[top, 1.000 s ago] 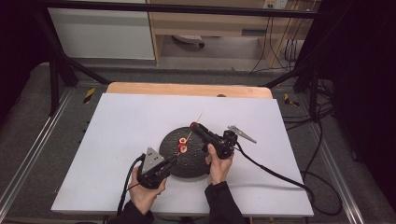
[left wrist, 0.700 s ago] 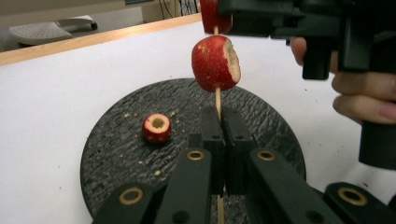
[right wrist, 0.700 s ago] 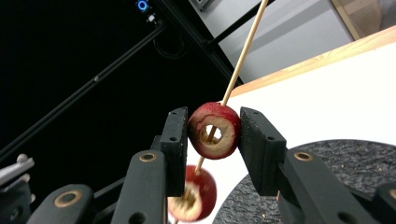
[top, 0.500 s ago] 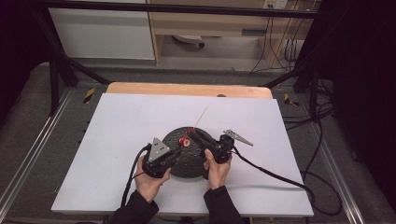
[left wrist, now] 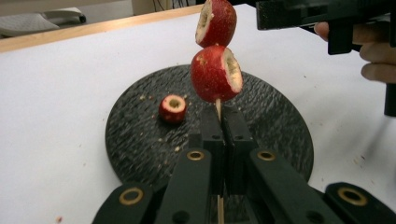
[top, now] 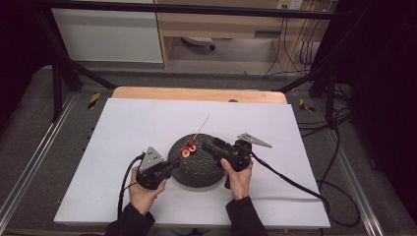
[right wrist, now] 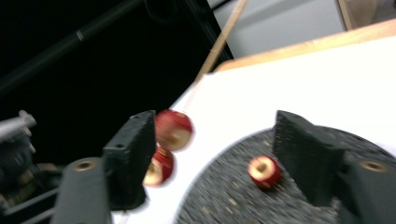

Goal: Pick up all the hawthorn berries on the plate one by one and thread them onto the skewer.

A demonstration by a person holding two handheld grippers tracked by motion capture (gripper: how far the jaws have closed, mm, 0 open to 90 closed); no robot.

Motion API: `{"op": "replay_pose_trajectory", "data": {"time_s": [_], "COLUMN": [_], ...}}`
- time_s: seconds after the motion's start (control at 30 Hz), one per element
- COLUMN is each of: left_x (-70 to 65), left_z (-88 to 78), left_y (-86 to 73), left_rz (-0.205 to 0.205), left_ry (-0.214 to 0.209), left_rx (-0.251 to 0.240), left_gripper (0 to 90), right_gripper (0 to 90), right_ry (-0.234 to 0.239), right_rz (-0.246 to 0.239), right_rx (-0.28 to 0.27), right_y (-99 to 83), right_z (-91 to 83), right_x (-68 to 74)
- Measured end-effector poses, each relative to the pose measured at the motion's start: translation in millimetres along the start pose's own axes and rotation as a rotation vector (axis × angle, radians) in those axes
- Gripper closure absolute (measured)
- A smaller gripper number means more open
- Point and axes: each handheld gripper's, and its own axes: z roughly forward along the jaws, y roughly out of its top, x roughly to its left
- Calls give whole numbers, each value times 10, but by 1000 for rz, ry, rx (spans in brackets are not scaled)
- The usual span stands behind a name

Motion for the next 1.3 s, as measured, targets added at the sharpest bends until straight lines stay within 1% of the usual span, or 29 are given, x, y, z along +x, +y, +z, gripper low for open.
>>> {"op": "replay_pose_trajectory", "data": {"time_s": [0.03,0.1,0.17,0.23,0.3,0.33,0.5,0.57,0.63,0.73,0.83,0.93,1.17,1.23,1.3], "left_x": [21,64,102,152,205,233,364,399,422,446,472,504,553,552,556], "left_z": [-26,-78,-138,-201,-262,-292,-416,-449,-474,-498,-512,-526,-577,-582,-580], "left_y": [-19,-63,-112,-160,-212,-238,-372,-417,-449,-470,-503,-546,-574,-576,-578], "left_rz": [4,6,11,2,0,3,-16,-21,-15,-18,-10,-14,-25,-26,-27], "left_ry": [3,-5,-5,-6,-8,1,4,4,8,6,2,2,10,10,8], "left_rx": [7,21,31,36,44,52,66,74,81,78,90,97,88,87,88], "left_gripper": [882,882,882,882,882,882,882,882,882,882,882,882,882,882,882], "right_gripper": [250,195,165,134,112,102,67,68,67,65,63,63,58,58,61], "right_ry": [-9,-24,-38,-55,-76,-87,-134,-149,-157,-165,-172,-179,-208,-219,-227], "right_rz": [-18,-52,-84,-113,-150,-164,-218,-236,-259,-287,-311,-345,-385,-397,-398], "right_rx": [32,101,166,221,268,291,391,422,457,501,540,579,646,659,662], "right_y": [9,12,2,-11,-20,-23,-31,-29,-21,9,51,84,136,151,173], "right_z": [-9,-11,-11,-9,-5,-3,23,43,78,141,224,318,552,615,671], "right_x": [-16,-45,-67,-86,-113,-124,-180,-191,-195,-167,-129,-80,-12,-2,8]}}
